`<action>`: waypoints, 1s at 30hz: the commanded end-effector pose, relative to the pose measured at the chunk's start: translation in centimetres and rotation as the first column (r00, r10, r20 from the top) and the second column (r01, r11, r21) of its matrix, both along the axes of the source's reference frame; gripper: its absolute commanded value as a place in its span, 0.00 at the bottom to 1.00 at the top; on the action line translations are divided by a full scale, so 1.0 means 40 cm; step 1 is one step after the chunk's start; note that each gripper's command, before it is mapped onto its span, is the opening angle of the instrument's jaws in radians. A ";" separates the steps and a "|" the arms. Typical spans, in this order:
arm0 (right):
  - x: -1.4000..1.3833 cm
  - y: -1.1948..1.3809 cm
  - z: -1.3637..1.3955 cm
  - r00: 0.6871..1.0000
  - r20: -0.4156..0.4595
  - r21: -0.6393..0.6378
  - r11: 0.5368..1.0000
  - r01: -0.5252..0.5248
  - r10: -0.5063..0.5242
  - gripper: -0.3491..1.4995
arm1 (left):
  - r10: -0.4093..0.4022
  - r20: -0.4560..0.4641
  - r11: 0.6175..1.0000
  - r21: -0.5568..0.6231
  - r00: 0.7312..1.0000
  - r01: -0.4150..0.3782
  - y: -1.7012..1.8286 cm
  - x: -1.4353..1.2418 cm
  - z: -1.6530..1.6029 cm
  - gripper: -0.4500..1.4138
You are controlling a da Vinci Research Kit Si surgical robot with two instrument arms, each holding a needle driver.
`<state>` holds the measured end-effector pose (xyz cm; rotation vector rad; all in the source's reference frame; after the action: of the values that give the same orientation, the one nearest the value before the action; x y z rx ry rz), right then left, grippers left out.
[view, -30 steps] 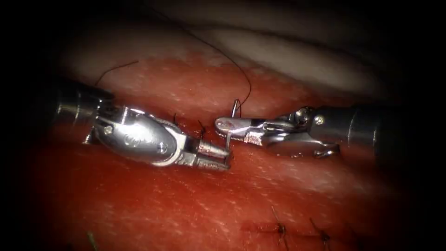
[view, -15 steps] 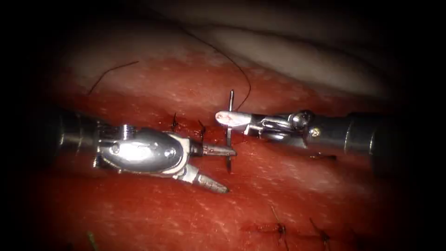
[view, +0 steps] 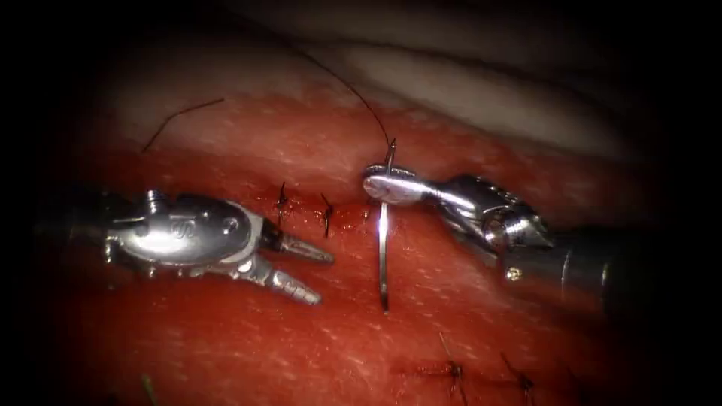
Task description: Wound Closure
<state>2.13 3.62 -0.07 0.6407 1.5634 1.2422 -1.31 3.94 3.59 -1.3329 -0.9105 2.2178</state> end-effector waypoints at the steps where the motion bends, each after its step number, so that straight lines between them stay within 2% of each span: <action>1: 0.0022 0.0017 0.0013 1.000 0.008 -0.049 0.999 -0.007 0.007 0.00 | -0.006 -0.069 1.000 0.022 0.998 0.007 -0.0005 -0.0002 0.0048 0.24; 5: 0.0017 0.0038 0.0008 0.999 -0.010 -0.079 0.996 -0.034 0.034 0.00 | 0.003 -0.210 1.000 -0.011 0.978 -0.006 0.0007 0.0003 0.0096 0.18; 7: 0.0010 0.0057 -0.0001 0.999 -0.007 -0.103 0.994 -0.039 0.039 0.00 | 0.006 -0.297 1.000 -0.017 0.955 -0.012 0.0018 -0.0017 0.0114 0.12; 9: 0.0006 0.0064 -0.0003 0.999 0.000 -0.124 0.991 -0.044 0.044 0.00 | -0.003 -0.321 1.000 -0.009 0.947 0.000 0.0022 -0.0039 0.0116 0.07; 10: -0.0003 0.0068 -0.0004 0.998 0.016 -0.147 0.988 -0.050 0.053 0.00 | 0.019 -0.329 1.000 0.026 0.944 -0.012 0.0020 -0.0072 0.0117 0.05; 18: -0.0036 0.0083 0.0008 0.994 0.077 -0.265 0.963 -0.050 0.073 0.00 | 0.058 -0.393 0.998 0.047 0.918 -0.042 0.0035 -0.0149 0.0167 0.05; 25: -0.0026 0.0083 0.0006 0.994 0.077 -0.296 0.954 -0.048 0.075 0.00 | 0.086 -0.441 0.996 0.057 0.893 -0.068 0.0047 -0.0151 0.0291 0.05; 30: -0.0022 0.0081 0.0005 0.994 0.085 -0.324 0.945 -0.040 0.071 0.00 | 0.095 -0.463 0.995 0.057 0.881 -0.077 0.0066 -0.0142 0.0332 0.05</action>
<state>1.96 3.91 -0.09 0.3121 1.6635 0.9972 -1.83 4.27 4.90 -0.6837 -0.8262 2.4210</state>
